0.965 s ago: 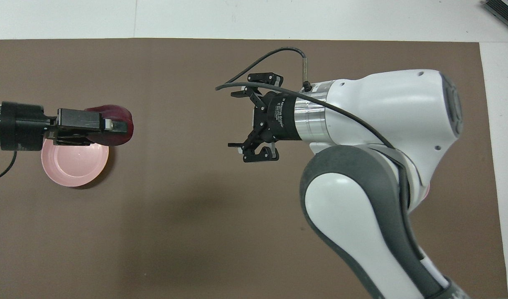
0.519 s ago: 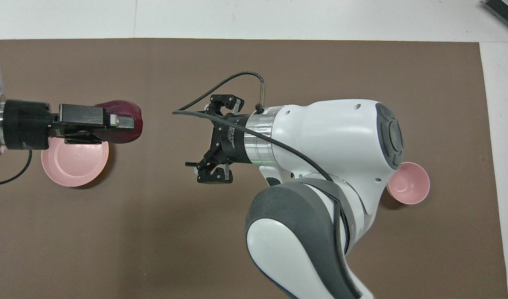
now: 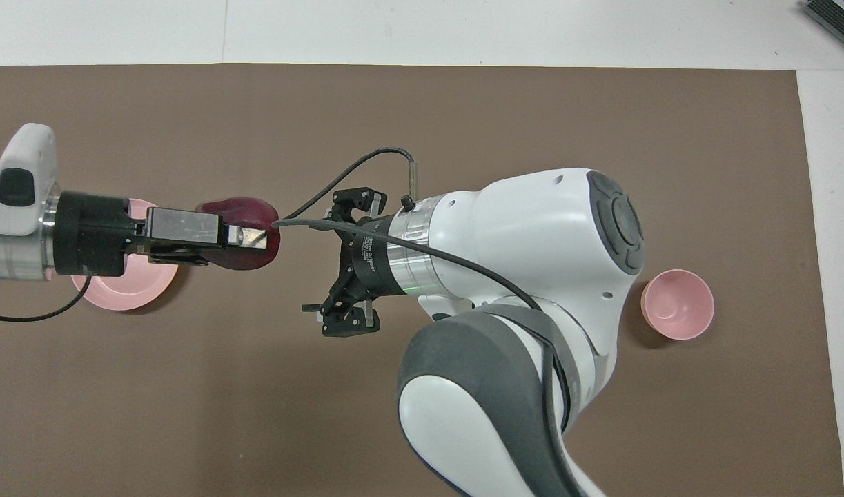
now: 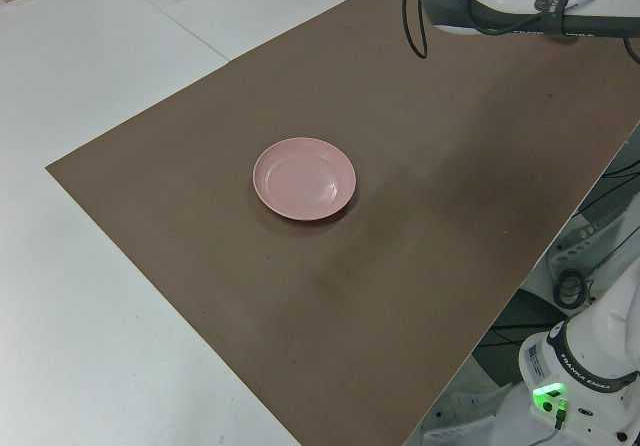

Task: Move apple from plate to bowl
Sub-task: 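Close the right gripper on the apple held by the left gripper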

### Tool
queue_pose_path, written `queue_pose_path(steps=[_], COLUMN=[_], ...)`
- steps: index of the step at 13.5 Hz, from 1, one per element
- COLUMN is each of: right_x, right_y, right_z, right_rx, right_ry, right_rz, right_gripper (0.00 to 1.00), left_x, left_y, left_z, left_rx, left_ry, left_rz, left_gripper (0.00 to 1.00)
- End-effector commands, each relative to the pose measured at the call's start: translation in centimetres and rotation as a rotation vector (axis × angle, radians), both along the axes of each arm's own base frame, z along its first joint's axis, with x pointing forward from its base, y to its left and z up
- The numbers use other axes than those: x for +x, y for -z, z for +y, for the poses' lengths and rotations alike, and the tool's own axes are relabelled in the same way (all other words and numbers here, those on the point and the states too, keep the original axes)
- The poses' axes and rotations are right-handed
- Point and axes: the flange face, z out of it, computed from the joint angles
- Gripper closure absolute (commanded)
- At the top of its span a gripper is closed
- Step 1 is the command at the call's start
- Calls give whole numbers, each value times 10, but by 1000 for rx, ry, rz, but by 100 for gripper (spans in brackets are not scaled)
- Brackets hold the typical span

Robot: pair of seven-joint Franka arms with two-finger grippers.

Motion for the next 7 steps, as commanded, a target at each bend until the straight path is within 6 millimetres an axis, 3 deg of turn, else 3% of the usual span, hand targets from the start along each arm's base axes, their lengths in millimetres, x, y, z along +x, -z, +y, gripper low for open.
queue_pose_path(steps=[1,7], right_x=[-2,-2], right_y=[-3,1], right_z=[-3,-9], right_rx=[9,-14], right_ry=[-49,-130], right_rz=[-20,-37], right_gripper=[0,0], left_x=[-11,-19], left_y=[4,15], left_z=[-5,-27], left_rx=[-18,-8], left_ry=[17,71], left_rz=[-27,-19], left_gripper=[100,100])
